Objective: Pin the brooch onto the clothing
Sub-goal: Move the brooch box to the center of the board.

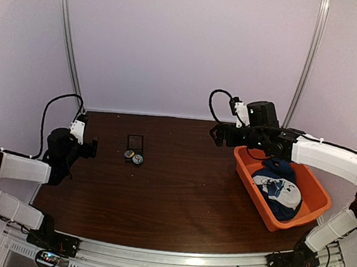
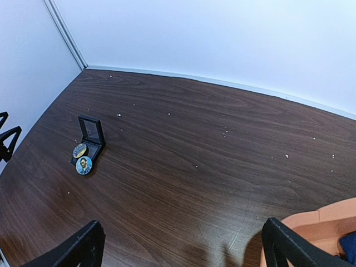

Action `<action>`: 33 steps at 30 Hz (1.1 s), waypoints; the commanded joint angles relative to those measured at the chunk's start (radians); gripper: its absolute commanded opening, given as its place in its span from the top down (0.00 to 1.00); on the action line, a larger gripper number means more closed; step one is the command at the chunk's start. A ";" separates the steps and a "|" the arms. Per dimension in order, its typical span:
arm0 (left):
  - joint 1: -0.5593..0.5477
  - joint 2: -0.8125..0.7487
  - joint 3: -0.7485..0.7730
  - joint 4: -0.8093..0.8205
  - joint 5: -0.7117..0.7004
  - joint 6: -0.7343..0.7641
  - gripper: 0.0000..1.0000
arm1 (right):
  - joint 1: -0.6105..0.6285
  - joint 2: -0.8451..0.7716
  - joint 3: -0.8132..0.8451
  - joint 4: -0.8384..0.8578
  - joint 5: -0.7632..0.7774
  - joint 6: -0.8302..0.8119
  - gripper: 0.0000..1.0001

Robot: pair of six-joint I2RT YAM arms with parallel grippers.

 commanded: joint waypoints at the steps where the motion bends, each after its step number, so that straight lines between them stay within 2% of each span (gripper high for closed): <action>1: 0.078 0.120 -0.060 0.252 0.102 0.005 0.02 | -0.022 -0.054 -0.035 -0.019 -0.005 -0.024 0.00; 3: 0.093 0.131 -0.079 0.316 0.116 0.009 0.02 | -0.027 -0.071 -0.047 -0.020 -0.005 -0.033 0.00; 7: 0.118 0.239 -0.164 0.576 0.209 0.018 0.02 | -0.044 -0.087 -0.065 -0.018 -0.006 -0.044 0.00; 10: 0.118 0.300 -0.186 0.687 0.175 0.005 0.02 | -0.059 -0.094 -0.058 -0.037 -0.014 -0.054 0.00; 12: 0.118 0.286 -0.170 0.624 0.147 -0.008 0.02 | -0.068 -0.104 -0.058 -0.047 -0.015 -0.061 0.00; 16: 0.117 0.293 -0.149 0.600 0.075 -0.035 0.02 | -0.085 -0.127 -0.063 -0.051 -0.016 -0.065 0.00; 18: 0.117 0.297 -0.131 0.586 0.072 -0.035 0.02 | -0.090 -0.135 -0.065 -0.051 -0.020 -0.064 0.00; 21: 0.124 0.299 -0.080 0.483 0.071 -0.047 0.02 | -0.093 -0.137 -0.070 -0.048 -0.023 -0.060 0.00; 33: 0.125 0.300 -0.082 0.493 0.071 -0.047 0.02 | -0.100 -0.125 -0.081 -0.059 -0.023 -0.062 0.00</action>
